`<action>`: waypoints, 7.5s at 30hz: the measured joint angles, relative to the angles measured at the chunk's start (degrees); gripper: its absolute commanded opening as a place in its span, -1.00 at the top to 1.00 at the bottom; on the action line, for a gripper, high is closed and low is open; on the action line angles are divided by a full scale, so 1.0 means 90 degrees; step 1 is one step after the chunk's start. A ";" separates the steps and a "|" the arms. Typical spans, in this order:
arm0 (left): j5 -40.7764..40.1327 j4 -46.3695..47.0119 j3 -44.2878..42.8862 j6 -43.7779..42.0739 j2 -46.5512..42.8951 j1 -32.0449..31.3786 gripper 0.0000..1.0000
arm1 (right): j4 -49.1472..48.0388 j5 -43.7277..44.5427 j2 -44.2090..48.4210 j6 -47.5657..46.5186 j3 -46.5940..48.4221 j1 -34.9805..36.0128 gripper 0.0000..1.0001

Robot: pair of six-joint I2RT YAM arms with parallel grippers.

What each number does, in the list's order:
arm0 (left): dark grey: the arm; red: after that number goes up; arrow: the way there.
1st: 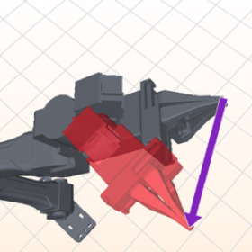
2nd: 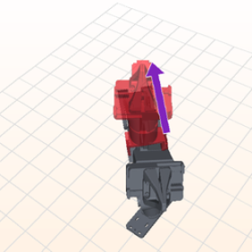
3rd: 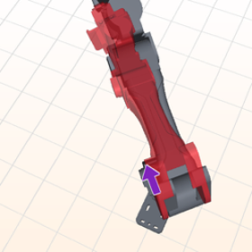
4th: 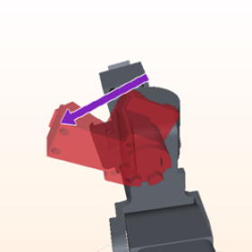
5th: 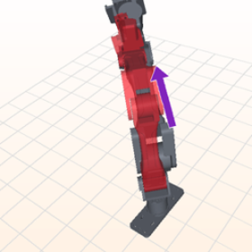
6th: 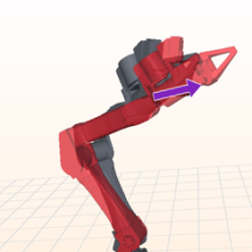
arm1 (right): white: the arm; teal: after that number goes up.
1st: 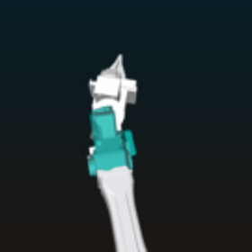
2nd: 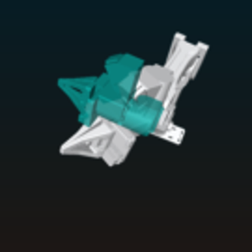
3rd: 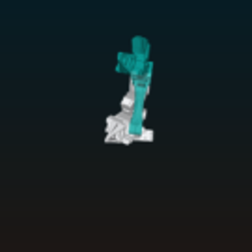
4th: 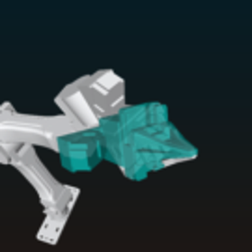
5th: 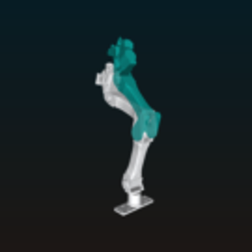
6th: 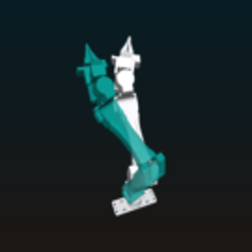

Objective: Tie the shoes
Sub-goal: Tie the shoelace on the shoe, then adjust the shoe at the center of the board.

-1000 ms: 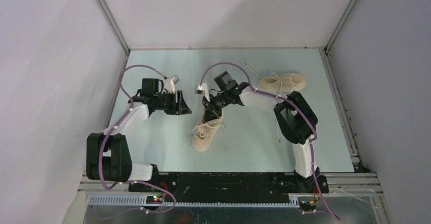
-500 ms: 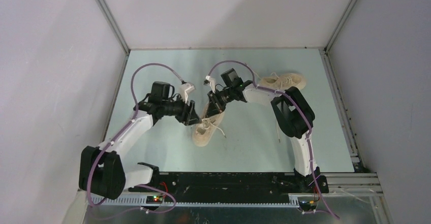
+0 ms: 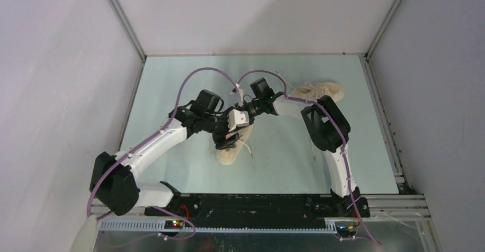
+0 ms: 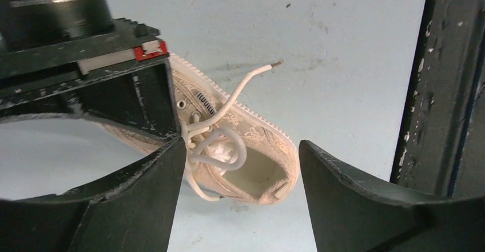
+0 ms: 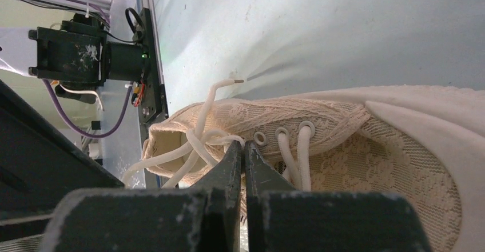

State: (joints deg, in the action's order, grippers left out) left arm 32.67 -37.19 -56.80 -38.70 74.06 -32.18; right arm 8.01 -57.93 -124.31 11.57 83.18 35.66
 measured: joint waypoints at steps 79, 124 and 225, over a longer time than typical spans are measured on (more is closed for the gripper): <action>-0.2237 0.0981 0.0488 0.1207 0.0442 0.0425 1.00 | -0.1120 -0.0282 0.0068 0.0767 -0.0393 -0.0614 1.00; -0.2936 0.1127 0.1141 0.1098 0.0653 0.1435 1.00 | 0.1117 0.0595 0.1209 -0.1151 -0.1275 -0.1001 1.00; -0.0605 0.0236 0.0755 0.2875 0.1498 0.2455 -0.10 | -0.0221 -0.0347 -0.1018 0.3582 0.0971 -0.0245 0.37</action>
State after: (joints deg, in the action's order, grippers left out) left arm 27.22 -35.07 -50.00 -12.82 87.55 -10.09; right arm 6.02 -61.06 -133.47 43.81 91.92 33.45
